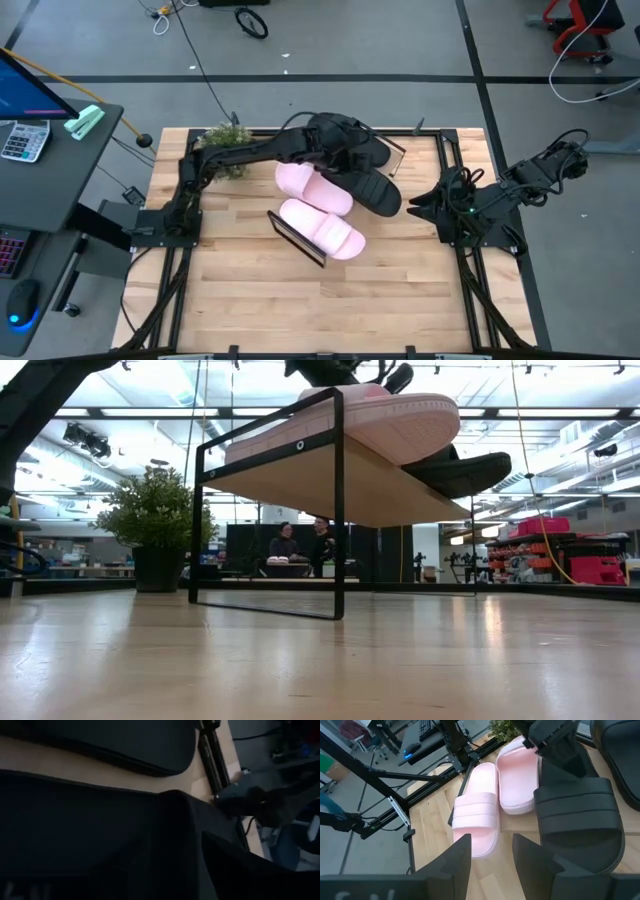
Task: Pick and place slides into the shelf
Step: Put the black slipper on the shelf, then return to Home Position
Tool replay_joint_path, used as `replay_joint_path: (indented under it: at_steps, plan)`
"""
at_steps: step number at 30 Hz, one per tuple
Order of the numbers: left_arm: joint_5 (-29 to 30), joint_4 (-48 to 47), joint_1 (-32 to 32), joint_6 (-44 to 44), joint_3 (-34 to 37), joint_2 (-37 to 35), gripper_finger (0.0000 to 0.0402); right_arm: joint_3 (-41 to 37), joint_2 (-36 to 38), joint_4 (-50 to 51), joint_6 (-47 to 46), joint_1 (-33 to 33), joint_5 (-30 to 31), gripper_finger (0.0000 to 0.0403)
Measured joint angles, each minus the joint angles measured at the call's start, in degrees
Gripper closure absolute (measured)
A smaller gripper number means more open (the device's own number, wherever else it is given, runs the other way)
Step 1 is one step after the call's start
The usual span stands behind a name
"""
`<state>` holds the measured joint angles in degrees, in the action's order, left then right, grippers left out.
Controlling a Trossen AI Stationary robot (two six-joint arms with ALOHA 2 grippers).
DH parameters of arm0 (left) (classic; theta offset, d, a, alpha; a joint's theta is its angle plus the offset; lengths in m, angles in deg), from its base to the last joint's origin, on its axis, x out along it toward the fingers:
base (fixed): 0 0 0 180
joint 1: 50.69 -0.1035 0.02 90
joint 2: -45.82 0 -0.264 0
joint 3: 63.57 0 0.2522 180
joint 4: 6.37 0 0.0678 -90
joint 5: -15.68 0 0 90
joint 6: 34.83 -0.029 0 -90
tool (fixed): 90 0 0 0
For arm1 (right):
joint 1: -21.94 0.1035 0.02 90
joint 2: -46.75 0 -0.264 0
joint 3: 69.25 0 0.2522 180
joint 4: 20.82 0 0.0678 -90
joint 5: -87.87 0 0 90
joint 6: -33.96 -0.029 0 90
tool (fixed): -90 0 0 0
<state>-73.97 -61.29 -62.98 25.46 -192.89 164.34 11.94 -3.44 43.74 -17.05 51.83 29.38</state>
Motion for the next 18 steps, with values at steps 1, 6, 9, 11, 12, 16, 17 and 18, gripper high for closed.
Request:
replay_joint_path:
  at_steps: [1, 6, 9, 11, 12, 16, 17, 18]
  plan:
    - [0.0, 0.1, -0.1, -0.1, 0.0, -0.2, 0.0213, 0.0, 0.0, 0.0, 0.0, 0.0, 0.0, 0.0254]
    - [-0.4, 3.1, 0.0, -0.8, 0.0, -0.5, 0.0202, 0.0, 0.0, 0.0, 0.0, 0.0, 0.0, 0.0254]
    - [-0.9, 4.6, 0.8, 0.5, 0.0, -0.5, 0.0198, 0.0, 0.0, 0.0, -0.1, 0.0, 0.0, 0.0254]
    - [-1.0, 5.0, 1.5, 0.8, 0.0, -0.5, 0.0197, 0.0, 0.0, 0.0, -0.3, 0.0, 0.0, 0.0254]
    - [-1.0, 5.3, 1.8, 0.7, 0.0, -0.5, 0.0198, 0.0, 0.0, 0.0, -0.3, 0.0, 0.0, 0.0254]
    - [-1.2, 7.3, 1.9, -1.5, 0.1, -1.1, 0.0205, 0.0, 0.0, 0.0, -0.5, 0.0, 0.0, 0.0254]
    - [-0.7, 7.2, 1.7, -3.0, 0.1, -1.7, 0.0207, 0.0, 0.0, 0.0, -0.5, 0.0, 0.1, 0.0254]
    - [0.2, 7.2, 1.5, -5.1, 0.1, -2.5, 0.0209, 0.0, 0.0, 0.0, -0.4, 0.0, 0.4, 0.0254]
